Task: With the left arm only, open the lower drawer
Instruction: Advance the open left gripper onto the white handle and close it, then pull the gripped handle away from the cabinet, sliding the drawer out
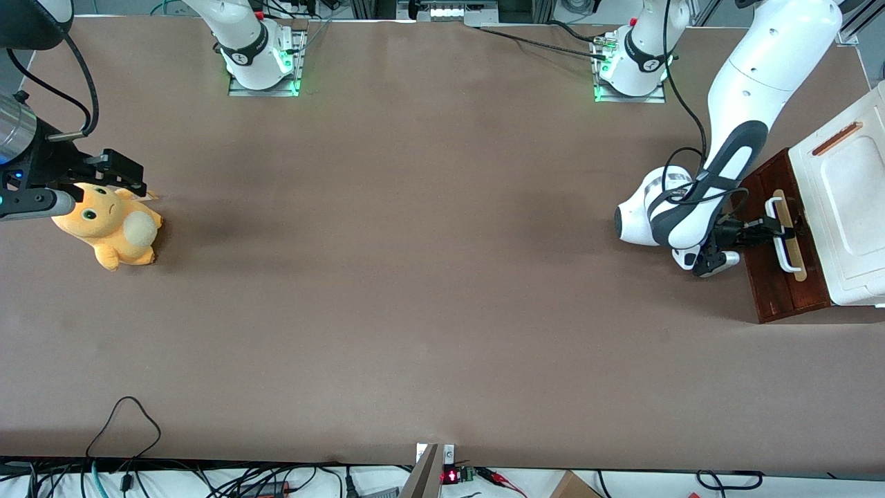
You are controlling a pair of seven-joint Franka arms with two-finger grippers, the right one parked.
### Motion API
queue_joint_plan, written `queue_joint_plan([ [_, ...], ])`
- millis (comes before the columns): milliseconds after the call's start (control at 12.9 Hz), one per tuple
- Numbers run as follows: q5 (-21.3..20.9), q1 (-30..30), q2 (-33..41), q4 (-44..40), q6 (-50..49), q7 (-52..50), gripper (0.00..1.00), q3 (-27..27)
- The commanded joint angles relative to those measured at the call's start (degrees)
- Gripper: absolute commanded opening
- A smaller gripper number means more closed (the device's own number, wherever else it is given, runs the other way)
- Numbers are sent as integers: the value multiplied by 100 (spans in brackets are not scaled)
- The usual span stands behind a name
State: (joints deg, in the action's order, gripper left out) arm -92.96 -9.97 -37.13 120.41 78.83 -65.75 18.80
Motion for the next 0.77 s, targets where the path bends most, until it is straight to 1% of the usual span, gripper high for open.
queue_joint_plan([
  [0,-144,-85,-58,-88,-78,63,25,53],
  [77,-144,-85,-67,-88,-78,54,19,53],
  [232,-144,-85,-67,-88,-78,54,10,53],
  [620,-144,-76,-58,-88,-96,36,1,79],
  [697,-144,-76,-49,-88,-105,28,0,201],
])
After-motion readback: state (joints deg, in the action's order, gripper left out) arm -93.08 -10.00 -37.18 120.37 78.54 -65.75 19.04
